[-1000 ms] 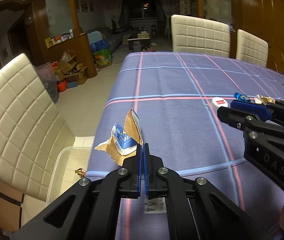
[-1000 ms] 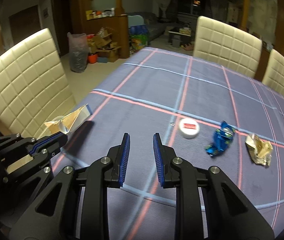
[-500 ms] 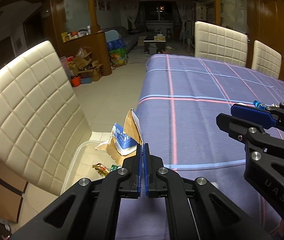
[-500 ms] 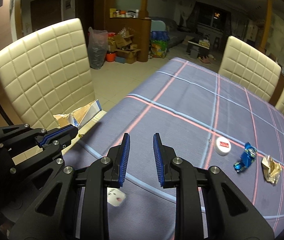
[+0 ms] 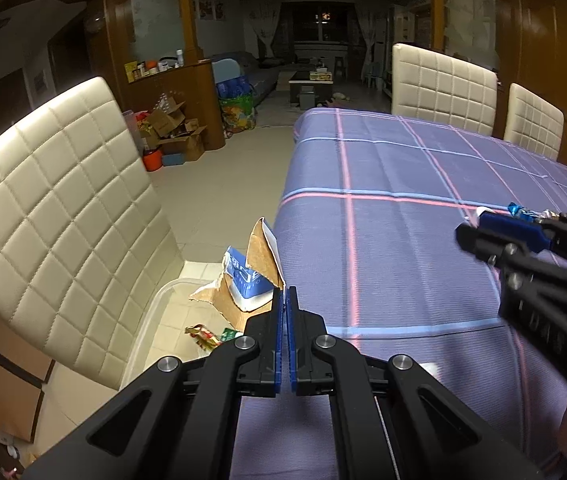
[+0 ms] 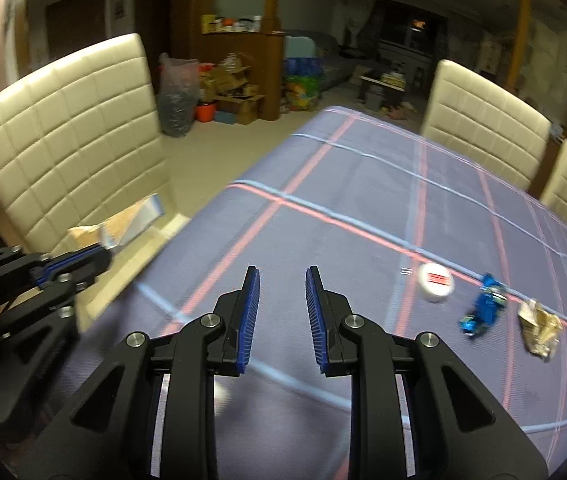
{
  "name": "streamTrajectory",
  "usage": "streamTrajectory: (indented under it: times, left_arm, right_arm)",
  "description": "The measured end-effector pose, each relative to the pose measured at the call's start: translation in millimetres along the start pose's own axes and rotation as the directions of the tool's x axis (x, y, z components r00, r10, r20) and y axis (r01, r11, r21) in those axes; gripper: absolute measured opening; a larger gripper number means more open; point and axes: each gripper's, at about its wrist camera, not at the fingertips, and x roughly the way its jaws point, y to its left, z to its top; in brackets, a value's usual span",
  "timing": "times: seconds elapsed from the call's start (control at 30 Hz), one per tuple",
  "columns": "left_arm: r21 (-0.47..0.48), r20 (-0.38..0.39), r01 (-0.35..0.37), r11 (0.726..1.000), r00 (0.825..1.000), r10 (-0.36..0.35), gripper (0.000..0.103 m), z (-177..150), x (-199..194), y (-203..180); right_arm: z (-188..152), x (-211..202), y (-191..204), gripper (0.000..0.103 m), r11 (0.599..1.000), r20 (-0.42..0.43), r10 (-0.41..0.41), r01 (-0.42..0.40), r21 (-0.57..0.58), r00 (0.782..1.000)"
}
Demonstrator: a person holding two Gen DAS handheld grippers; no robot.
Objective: Collect trash
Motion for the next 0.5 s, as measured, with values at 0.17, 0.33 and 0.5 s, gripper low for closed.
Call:
streamTrajectory:
  times: [0.17, 0.33, 0.5]
  left_arm:
    - [0.031, -0.004, 0.033, 0.999, 0.999, -0.033, 0.002, 5.4, 4.6, -26.6]
    - [0.051, -0.011, 0.056, 0.997, 0.998, -0.055, 0.002, 12.2, 11.1, -51.7]
    - [0.074, -0.015, 0.080, 0.994, 0.997, -0.079, 0.002, 21.0, 17.9, -76.5]
  right_arm:
    - [-2.2, -4.3, -58.8, 0.097, 0.976, 0.029, -0.194, 0.189, 0.110, 0.981]
    - [0.3, 5.8, -116.5, 0.082, 0.946, 0.003, -0.235, 0.228, 0.232, 0.972]
    - [-8.1, 39.7, -159.7, 0.063, 0.917, -0.098, -0.158, 0.183, 0.355, 0.983]
